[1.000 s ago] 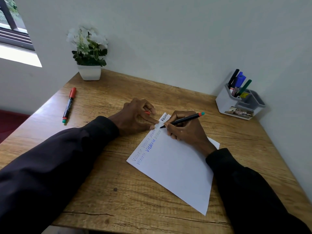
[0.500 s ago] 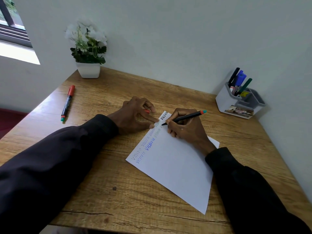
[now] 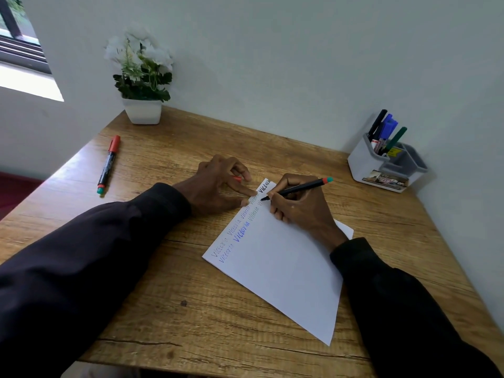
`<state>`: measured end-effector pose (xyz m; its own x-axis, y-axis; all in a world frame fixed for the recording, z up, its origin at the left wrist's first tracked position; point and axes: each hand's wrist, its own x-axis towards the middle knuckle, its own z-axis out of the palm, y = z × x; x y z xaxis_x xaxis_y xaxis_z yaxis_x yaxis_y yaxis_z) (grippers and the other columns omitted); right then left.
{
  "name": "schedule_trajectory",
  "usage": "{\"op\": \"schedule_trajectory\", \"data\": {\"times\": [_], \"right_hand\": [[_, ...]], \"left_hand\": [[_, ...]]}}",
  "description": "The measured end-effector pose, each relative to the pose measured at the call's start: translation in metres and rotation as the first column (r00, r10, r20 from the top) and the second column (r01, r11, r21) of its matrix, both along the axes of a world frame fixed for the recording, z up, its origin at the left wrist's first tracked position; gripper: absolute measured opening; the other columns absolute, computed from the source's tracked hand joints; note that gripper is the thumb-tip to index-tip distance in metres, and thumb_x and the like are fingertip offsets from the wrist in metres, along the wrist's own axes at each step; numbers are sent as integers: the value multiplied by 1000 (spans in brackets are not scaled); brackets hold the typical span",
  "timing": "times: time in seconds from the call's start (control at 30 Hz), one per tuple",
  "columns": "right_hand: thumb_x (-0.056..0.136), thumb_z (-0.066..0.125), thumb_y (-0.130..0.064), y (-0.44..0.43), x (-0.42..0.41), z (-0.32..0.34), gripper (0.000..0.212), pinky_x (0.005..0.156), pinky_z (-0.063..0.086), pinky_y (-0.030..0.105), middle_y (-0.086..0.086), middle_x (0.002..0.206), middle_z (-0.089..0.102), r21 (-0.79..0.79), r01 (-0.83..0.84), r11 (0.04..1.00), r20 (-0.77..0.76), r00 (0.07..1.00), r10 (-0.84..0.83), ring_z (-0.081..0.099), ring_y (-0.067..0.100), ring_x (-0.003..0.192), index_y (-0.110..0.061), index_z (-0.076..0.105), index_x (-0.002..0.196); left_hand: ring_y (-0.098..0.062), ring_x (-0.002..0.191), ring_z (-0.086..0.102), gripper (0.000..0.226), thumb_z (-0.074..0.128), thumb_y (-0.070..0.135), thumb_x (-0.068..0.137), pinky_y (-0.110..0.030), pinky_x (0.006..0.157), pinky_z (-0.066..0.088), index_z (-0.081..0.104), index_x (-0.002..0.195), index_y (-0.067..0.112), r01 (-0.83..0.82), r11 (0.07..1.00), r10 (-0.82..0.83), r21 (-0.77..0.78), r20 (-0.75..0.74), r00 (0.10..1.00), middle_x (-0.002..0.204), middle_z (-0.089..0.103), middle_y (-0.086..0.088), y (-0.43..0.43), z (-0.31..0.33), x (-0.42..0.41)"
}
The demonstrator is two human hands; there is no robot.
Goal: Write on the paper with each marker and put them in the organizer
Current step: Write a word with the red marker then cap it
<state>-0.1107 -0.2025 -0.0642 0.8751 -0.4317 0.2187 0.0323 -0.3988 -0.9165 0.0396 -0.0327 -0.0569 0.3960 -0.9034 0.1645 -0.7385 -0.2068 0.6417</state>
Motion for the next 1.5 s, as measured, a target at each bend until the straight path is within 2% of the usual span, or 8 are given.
{"op": "schedule_trajectory", "data": {"times": [0.07, 0.23, 0.43, 0.53, 0.67, 0.83, 1.07, 1.5], "right_hand": [[89, 67, 11, 0, 0, 1, 18, 40, 44, 25, 20, 60, 67, -15, 8, 1000, -10, 1000, -8, 59, 26, 44, 3, 69, 73], [84, 65, 14, -1, 0, 1, 15, 38, 44, 25, 23, 58, 66, -13, 32, 999, -20, 999, -32, 58, 27, 42, 8, 64, 70], [89, 68, 8, -3, 1, -2, 20, 38, 44, 27, 17, 58, 67, -30, 34, 999, -12, 999, -34, 60, 26, 43, 0, 67, 71], [84, 67, 12, -3, 1, 0, 16, 37, 43, 26, 21, 58, 66, -28, 46, 999, -21, 999, -46, 59, 26, 42, 7, 64, 69], [85, 65, 13, -4, 1, -2, 15, 38, 44, 25, 18, 57, 67, -19, 39, 999, -8, 999, -40, 60, 26, 42, 8, 65, 71], [90, 68, 9, -4, 2, -3, 17, 39, 45, 27, 19, 59, 67, -26, 36, 999, -2, 999, -36, 61, 26, 43, 6, 66, 73], [89, 68, 9, -4, 2, -3, 17, 40, 47, 30, 20, 60, 67, -24, 43, 999, -1, 999, -43, 62, 27, 44, 7, 66, 73], [91, 66, 9, -4, 3, -3, 19, 42, 49, 29, 23, 61, 68, 1, 61, 998, 19, 998, -61, 63, 28, 45, 6, 64, 72]], "left_hand": [[-2, 115, 33, 34, 76, 38, 82, -35, 105, 30, 56, 108, 43, 25, 1000, -25, 2, 19, 1000, 110, 38, 32, 1, 1, -1], [-6, 122, 35, 36, 76, 39, 82, -36, 105, 27, 56, 112, 41, 18, 1000, -18, 2, 24, 1000, 123, 45, 17, 2, 0, 0], [-1, 116, 32, 40, 77, 39, 81, -36, 104, 29, 58, 116, 34, 2, 1000, -2, -1, 35, 999, 121, 45, 17, 2, 0, 0], [-6, 122, 35, 40, 77, 40, 80, -40, 109, 28, 59, 116, 37, 10, 1000, -10, 14, 41, 999, 123, 46, 17, 1, -1, 1], [-1, 114, 31, 35, 76, 38, 81, -34, 105, 27, 56, 110, 42, 5, 1000, -5, 8, 31, 1000, 107, 35, 31, 0, 1, -1], [0, 115, 28, 34, 75, 36, 83, -33, 103, 26, 54, 108, 44, 13, 1000, -13, 4, 51, 999, 110, 34, 26, 0, 3, -2], [-8, 123, 36, 33, 75, 40, 81, -38, 105, 25, 63, 112, 44, 41, 999, -37, -32, 112, 993, 125, 49, 17, 0, -6, 4], [-8, 124, 35, 34, 74, 42, 82, -44, 109, 27, 66, 114, 39, 38, 999, -35, -18, 117, 992, 127, 47, 16, -1, -7, 6]]}}
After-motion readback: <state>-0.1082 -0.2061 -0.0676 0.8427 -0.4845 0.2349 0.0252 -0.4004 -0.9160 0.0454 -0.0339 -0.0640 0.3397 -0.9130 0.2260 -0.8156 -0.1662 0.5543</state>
